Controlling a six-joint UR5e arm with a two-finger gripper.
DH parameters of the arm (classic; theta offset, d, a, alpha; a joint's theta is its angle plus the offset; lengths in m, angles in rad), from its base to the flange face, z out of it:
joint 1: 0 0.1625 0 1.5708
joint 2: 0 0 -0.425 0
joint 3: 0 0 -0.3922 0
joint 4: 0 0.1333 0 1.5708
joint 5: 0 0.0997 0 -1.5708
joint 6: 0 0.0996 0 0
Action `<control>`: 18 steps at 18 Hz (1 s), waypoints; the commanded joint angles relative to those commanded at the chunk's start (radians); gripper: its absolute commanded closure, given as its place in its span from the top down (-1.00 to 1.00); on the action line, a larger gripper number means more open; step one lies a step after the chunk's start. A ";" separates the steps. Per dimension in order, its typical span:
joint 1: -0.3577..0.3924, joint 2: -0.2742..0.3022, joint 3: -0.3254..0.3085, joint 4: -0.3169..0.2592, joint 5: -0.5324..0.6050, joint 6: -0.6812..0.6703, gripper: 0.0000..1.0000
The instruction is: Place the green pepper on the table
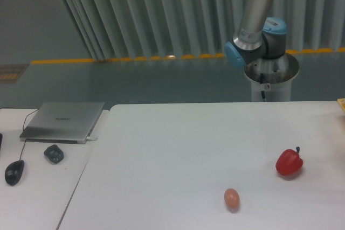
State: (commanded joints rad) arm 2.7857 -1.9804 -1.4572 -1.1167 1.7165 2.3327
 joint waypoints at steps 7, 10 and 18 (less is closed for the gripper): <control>0.014 0.005 -0.045 0.000 -0.005 0.211 1.00; 0.014 0.000 -0.046 0.000 -0.008 0.220 1.00; 0.006 -0.037 -0.048 0.015 -0.008 0.215 1.00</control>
State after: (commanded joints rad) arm 2.7919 -2.0171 -1.5048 -1.1014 1.7089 2.5480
